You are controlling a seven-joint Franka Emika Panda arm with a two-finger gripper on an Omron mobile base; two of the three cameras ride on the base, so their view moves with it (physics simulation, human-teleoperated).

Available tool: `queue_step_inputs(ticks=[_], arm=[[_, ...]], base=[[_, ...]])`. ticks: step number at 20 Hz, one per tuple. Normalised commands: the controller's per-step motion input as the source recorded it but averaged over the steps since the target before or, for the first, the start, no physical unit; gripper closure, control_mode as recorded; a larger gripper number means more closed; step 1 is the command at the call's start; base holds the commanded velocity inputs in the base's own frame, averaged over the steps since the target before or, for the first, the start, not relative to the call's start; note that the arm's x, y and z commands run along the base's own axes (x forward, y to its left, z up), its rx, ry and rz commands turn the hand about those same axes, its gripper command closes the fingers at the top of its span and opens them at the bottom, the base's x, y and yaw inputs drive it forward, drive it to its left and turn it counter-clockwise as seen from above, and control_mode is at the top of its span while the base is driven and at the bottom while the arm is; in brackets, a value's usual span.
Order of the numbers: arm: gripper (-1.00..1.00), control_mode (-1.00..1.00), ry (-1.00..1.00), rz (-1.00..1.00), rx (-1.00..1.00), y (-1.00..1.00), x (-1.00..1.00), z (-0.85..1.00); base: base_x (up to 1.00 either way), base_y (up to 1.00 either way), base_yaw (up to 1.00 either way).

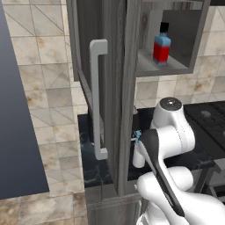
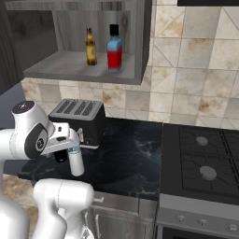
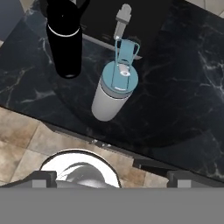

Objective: Sort all alcoholic drinks to one cabinet, and non-alcoholic drinks to the other.

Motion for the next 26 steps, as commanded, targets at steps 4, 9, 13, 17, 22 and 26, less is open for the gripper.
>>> queue_step_inputs(ticks=[4, 9, 13, 17, 22, 26], arm=[[-1.00, -1.00, -0.11, 0.00, 0.00, -0.05, 0.00, -0.32], [-1.00, -1.00, -0.12, 0.00, 0.00, -0.04, 0.00, -0.31], [-1.00, -1.00, -0.12, 0.00, 0.00, -0.01, 0.00, -0.31], [-1.00, -1.00, -0.11, 0.00, 0.00, 0.00, 0.00, -0.32], [-1.00, -1.00, -0.09, 0.00, 0.00, 0.00, 0.00, -0.30], [-1.00, -1.00, -0.10, 0.00, 0.00, 0.00, 0.00, -0.29]], base=[[0.00, 0.00, 0.00], [0.00, 0.00, 0.00], [0.00, 0.00, 0.00], [0.00, 0.00, 0.00], [0.00, 0.00, 0.00], [0.00, 0.00, 0.00]])
